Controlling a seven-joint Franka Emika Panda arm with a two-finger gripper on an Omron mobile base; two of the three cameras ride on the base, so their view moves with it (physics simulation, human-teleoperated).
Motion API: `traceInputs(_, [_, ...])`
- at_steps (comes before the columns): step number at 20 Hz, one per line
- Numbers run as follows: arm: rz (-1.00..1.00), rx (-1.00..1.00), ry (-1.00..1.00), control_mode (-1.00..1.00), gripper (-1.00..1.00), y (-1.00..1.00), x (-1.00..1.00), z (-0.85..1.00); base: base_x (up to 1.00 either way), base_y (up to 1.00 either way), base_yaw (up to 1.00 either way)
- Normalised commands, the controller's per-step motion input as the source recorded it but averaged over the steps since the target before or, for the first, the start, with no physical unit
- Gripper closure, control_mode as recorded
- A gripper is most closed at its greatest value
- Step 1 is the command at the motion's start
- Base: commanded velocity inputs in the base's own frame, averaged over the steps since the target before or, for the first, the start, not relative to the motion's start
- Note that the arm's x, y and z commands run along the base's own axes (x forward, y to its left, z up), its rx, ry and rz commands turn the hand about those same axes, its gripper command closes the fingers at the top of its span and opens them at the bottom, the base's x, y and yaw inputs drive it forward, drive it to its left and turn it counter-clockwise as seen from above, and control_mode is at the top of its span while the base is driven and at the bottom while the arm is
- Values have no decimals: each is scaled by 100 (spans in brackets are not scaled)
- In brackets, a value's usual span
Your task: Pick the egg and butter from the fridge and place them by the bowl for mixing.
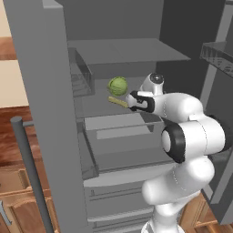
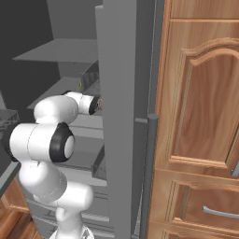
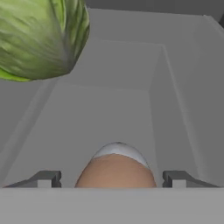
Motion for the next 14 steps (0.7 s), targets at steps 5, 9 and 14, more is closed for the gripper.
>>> traceInputs(5, [0,4,0,-100,100,0,-3,-13,0,0,0])
traceInputs(9, [0,0,0,-100,100,0,0,9,0,0,0])
traceInputs(14, [-4,3,-9,-100,100,1,-43,82,0,0,0])
